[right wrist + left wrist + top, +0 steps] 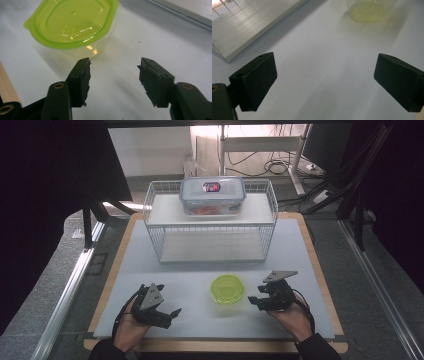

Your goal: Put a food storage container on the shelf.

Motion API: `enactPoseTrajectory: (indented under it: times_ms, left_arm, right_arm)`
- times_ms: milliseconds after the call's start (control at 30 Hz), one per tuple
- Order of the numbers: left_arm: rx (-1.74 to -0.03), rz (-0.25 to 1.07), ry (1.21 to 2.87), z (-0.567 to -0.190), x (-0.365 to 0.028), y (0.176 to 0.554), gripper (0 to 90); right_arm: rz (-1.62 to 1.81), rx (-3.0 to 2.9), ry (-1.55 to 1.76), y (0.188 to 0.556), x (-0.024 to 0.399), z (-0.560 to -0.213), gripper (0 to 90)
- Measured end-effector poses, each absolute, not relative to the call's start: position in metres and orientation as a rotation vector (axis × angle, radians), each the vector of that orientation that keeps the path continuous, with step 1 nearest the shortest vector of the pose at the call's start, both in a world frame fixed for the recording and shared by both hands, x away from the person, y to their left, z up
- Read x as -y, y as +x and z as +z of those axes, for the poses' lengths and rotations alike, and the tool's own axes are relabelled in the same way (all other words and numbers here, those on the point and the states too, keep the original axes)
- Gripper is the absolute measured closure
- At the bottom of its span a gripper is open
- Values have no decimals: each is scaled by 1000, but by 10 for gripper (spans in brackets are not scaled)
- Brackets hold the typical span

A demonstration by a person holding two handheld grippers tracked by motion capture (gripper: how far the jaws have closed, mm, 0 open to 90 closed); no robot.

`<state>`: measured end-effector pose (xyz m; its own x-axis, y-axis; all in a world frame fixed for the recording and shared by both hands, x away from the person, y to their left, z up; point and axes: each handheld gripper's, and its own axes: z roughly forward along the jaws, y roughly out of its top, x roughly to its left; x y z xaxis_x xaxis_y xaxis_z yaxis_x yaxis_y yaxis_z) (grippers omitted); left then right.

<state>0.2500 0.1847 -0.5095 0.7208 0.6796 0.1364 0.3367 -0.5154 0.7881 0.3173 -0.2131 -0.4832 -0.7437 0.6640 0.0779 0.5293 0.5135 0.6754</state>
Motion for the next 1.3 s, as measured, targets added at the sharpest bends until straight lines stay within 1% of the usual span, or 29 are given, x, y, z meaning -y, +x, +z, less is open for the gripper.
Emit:
enactPoseTrajectory:
  times_ms: [200, 400, 500, 633, 833, 933, 1100, 1167, 1300]
  left_arm:
    - [-764, 562, 2144, -509, -184, 250, 45]
    - [-762, 565, 2146, -509, -183, 250, 46]
    - [-761, 565, 2148, -510, -183, 250, 46]
    - [-758, 565, 2152, -510, -183, 250, 46]
    - [-753, 567, 2155, -510, -183, 250, 46]
    - [-751, 566, 2156, -510, -183, 250, 47]
    - [-751, 564, 2154, -511, -182, 250, 47]
    - [-745, 566, 2161, -510, -183, 250, 47]
    - [-746, 565, 2158, -510, -182, 249, 47]
  right_arm:
    - [1108, -2556, 1105, 324, 216, -476, 386]
    - [1175, -2549, 1114, 333, 211, -470, 387]
    - [1192, -2557, 1113, 340, 205, -469, 403]
    - [1250, -2589, 1140, 353, 198, -471, 463]
    - [1308, -2643, 1206, 371, 191, -479, 595]
    - [1324, -2681, 1247, 379, 189, -484, 646]
    - [1370, -2711, 1322, 386, 191, -489, 734]
    - [1433, -2737, 1352, 388, 194, -492, 790]
    - [1459, -2767, 1370, 387, 194, -492, 804]
